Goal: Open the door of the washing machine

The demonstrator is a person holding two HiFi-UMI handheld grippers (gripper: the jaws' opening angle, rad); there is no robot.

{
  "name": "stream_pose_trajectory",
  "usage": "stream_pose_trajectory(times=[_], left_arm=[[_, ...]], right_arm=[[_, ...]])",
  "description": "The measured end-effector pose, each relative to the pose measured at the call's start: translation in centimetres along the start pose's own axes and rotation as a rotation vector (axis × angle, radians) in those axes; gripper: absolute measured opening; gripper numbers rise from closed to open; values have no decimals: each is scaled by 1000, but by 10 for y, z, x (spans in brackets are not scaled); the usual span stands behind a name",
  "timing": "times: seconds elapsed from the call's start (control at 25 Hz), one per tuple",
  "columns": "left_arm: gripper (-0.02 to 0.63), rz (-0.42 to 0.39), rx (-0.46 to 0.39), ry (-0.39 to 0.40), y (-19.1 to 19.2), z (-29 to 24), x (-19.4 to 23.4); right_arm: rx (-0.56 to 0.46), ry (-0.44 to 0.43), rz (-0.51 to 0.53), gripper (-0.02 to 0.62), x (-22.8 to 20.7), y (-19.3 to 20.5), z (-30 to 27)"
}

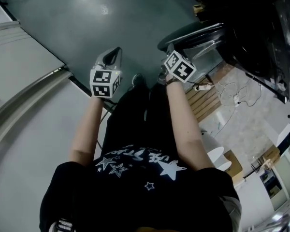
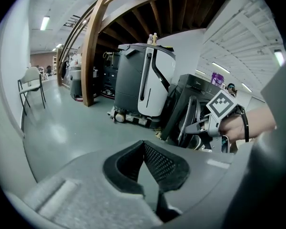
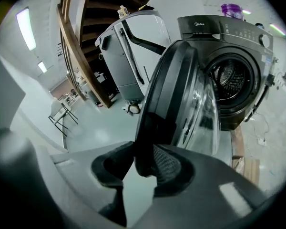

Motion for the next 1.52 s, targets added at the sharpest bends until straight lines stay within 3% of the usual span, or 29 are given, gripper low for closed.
stream_pose_trajectory(times=[0.32,0.64,0.96,1.16,1.52], left_arm=[[11,68,-25,-65,-11,4,39],[11,85,-15,-96,-34,-19,94],[11,71,-12,-61,-57,-45,114],[11,72,4,-51,-58,-54,119],[11,40,-46,-55,-79,-33,122]], right_arm=[[-18,11,-86,126,37,-24,-34],[-35,-11,-162,127,84,-57,-74],[-77,-21,-246,124,116,-94,-113],[-87,-32,-239,123,128,-113,-133],[-79,-73,-234,121,142,-124,-122]])
Point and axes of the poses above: the fingertips, and each gripper's own axes: z backward along the fingers, x to its left, y out of its underside, the point moved 2 cm from there along z, backward along the fingers, and after that the axes turned 4 degrees about -x, right-handed, at the moved point
